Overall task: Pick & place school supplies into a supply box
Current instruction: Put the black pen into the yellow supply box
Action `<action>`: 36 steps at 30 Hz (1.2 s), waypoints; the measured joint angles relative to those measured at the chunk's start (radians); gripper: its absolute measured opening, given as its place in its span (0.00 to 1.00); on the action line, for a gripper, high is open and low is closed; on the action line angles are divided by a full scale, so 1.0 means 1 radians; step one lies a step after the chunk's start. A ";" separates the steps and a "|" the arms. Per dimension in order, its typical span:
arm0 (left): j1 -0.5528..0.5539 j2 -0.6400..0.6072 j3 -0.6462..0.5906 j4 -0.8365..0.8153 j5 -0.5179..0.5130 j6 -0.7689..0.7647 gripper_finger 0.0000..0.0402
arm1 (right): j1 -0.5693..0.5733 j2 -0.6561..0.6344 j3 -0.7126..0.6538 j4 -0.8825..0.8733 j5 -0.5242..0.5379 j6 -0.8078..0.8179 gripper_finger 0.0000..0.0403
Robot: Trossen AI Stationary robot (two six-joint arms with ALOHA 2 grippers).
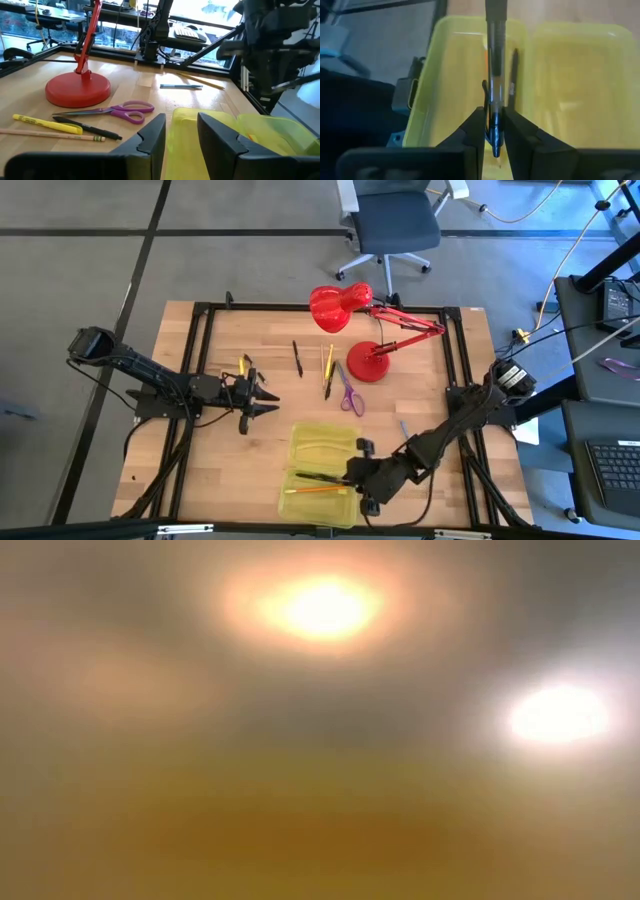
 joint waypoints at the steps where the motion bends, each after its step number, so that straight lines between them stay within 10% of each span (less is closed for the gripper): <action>1: 0.000 0.000 0.000 0.000 0.002 0.000 0.26 | -0.004 0.006 -0.011 0.027 -0.013 -0.018 0.15; 36: 0.000 0.001 0.000 -0.030 0.003 0.002 0.25 | -0.085 0.179 -0.038 -0.041 -0.147 -0.018 0.18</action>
